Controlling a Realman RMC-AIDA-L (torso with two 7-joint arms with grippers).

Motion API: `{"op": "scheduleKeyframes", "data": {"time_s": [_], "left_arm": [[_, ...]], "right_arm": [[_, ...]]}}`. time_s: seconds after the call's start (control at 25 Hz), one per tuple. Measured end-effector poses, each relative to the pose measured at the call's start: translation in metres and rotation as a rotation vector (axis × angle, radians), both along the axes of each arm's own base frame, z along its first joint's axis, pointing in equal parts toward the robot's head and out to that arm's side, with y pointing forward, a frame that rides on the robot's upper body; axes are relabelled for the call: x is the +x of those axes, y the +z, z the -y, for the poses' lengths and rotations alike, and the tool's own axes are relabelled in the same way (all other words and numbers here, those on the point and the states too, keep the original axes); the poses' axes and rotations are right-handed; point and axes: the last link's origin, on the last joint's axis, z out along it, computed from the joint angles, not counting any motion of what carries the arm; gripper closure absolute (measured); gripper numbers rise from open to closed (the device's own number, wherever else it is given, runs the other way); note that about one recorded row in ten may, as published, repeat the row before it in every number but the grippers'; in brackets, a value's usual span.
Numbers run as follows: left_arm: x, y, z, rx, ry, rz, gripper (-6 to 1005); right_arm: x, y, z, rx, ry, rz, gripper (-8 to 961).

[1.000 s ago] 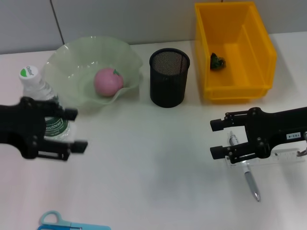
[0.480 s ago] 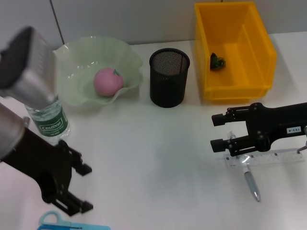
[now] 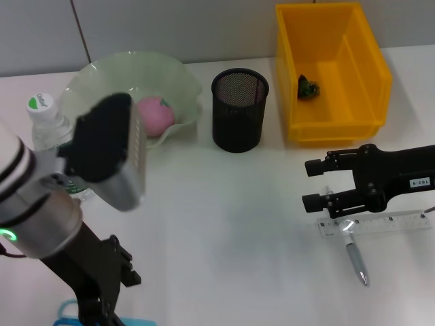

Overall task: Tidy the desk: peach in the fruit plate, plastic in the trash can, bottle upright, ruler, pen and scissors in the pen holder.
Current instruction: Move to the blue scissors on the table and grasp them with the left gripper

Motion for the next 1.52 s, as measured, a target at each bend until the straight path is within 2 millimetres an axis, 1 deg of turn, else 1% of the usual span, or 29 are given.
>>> {"op": "scheduleKeyframes", "data": {"time_s": [0.08, 0.16, 0.28, 0.68, 0.88, 1.04, 1.52], "left_arm": [[-0.002, -0.007, 0.003, -0.007, -0.016, -0.027, 211], [-0.003, -0.009, 0.004, -0.007, -0.022, -0.035, 211], [-0.009, -0.018, 0.005, 0.007, -0.057, -0.07, 212], [-0.015, -0.027, 0.012, -0.002, -0.07, -0.096, 213], [-0.021, -0.033, 0.01, 0.022, -0.104, -0.114, 214], [-0.022, -0.034, 0.011, 0.022, -0.11, -0.117, 214], [-0.027, -0.035, 0.013, 0.009, -0.114, -0.142, 304]], "right_arm": [[0.0, 0.0, 0.0, 0.0, 0.0, 0.002, 153], [0.001, 0.0, 0.0, -0.001, -0.001, 0.002, 153], [0.001, 0.0, 0.001, -0.003, -0.004, 0.002, 153], [0.005, -0.001, 0.004, -0.007, -0.017, 0.001, 153], [0.005, -0.003, 0.004, -0.004, -0.022, 0.0, 153], [0.006, -0.004, 0.004, -0.003, -0.025, -0.001, 153], [0.006, -0.006, 0.004, -0.005, -0.03, -0.006, 152]]}}
